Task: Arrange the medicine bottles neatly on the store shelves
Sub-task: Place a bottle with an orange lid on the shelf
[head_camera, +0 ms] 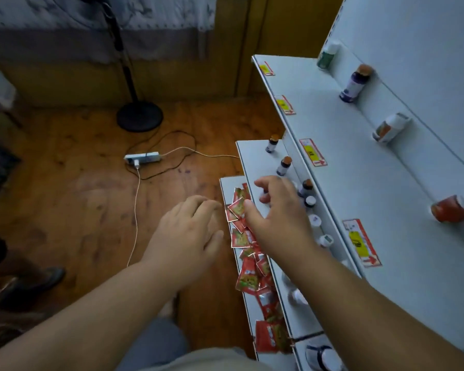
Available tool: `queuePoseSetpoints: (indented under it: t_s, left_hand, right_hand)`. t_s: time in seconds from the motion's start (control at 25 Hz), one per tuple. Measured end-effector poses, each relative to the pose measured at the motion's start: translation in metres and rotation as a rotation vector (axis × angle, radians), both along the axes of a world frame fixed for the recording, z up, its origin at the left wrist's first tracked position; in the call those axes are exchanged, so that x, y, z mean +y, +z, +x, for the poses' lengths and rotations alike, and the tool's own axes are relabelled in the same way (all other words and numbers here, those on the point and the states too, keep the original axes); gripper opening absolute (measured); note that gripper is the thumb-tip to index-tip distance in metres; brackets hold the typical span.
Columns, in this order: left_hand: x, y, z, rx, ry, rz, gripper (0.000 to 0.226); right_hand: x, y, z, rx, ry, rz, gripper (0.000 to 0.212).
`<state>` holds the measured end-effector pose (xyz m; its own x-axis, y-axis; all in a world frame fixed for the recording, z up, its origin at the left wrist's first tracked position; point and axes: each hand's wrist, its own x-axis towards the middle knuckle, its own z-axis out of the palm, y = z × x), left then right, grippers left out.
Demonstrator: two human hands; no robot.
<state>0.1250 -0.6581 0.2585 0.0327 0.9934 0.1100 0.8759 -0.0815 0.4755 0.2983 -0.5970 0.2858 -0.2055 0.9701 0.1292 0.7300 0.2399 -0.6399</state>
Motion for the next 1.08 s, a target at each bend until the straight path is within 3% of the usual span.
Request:
queuePoseSetpoints:
  t_s: [0.24,0.48,0.8,1.08]
  left_hand:
    - [0.181,-0.021,-0.089,-0.015,-0.06,-0.054,0.051]
    - [0.347,-0.049,-0.106,-0.079,-0.141,-0.12,0.049]
    - [0.527,-0.193,-0.085,-0.262,-0.107,-0.248,0.048]
    - [0.619,-0.344,-0.064,-0.201,-0.307,-0.36,0.054]
  right_hand:
    - [0.146,-0.031,-0.087,-0.013,-0.092,-0.071,0.034]
    - [0.284,-0.078,-0.113,0.037,-0.292,-0.199,0.03]
    - [0.464,-0.249,-0.107,0.156,-0.705,-0.393,0.029]
    - [0.567,-0.38,-0.068,0.152,-1.035,-0.391,0.048]
